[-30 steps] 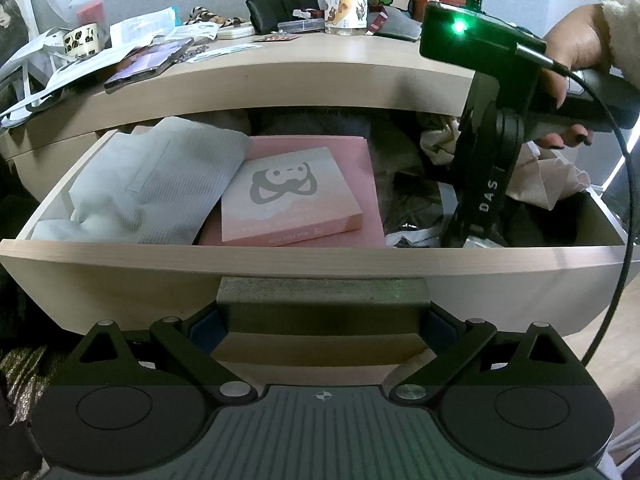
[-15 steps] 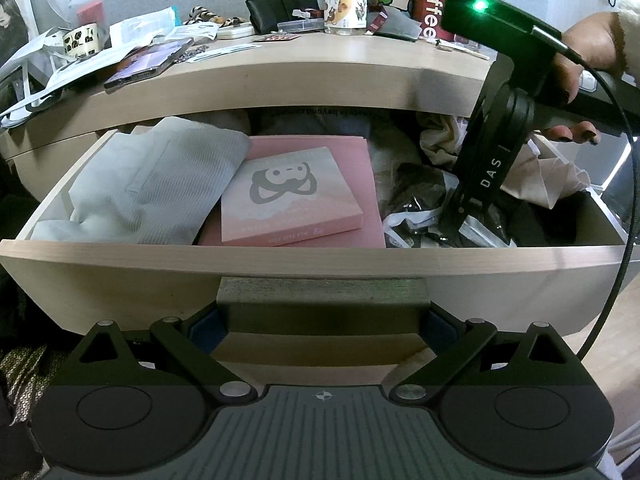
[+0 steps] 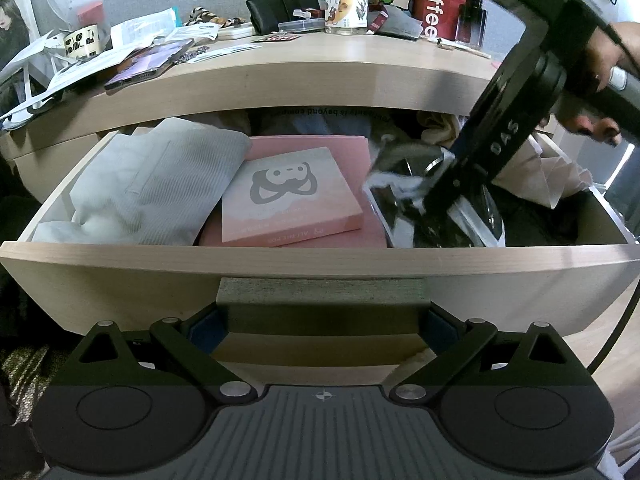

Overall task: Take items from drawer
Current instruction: 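Lift the black bag out of the drawer with the right gripper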

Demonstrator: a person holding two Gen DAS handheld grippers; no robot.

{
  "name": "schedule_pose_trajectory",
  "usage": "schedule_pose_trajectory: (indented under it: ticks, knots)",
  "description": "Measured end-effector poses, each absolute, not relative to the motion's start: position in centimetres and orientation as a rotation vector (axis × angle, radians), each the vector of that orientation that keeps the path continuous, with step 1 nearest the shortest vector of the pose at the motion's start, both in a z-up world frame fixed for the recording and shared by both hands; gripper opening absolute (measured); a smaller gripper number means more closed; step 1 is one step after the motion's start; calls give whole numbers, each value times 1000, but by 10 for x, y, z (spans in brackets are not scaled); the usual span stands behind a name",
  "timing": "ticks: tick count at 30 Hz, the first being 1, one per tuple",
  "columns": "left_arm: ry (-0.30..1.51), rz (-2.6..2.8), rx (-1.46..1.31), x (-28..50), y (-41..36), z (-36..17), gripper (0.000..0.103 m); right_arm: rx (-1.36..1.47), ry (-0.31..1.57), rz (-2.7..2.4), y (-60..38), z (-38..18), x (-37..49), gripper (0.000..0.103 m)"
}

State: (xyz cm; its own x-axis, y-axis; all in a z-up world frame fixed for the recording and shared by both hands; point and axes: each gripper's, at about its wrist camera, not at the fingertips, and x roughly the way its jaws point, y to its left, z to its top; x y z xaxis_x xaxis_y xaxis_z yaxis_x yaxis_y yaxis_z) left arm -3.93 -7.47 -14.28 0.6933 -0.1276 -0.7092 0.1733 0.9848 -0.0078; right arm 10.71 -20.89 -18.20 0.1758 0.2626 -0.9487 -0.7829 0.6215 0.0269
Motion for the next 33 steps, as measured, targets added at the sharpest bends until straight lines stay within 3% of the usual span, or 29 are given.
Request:
schedule_pose_trajectory:
  ticks: [3,7,25,33]
  knots:
    - [788,-166,63,-40,-75,-142,98,-515,1131,788,-209,-167,98,44]
    - [792,-162,63,-39,-75,-142,98,-486,1080,778,-204,-98,87,44]
    - [812,-154,57,-37,-76,-144,98,-317,793,677,-228,-8,57,44]
    - [824,-150,56,-35,-76,-144,98,-95,616,594,-228,14,40,44]
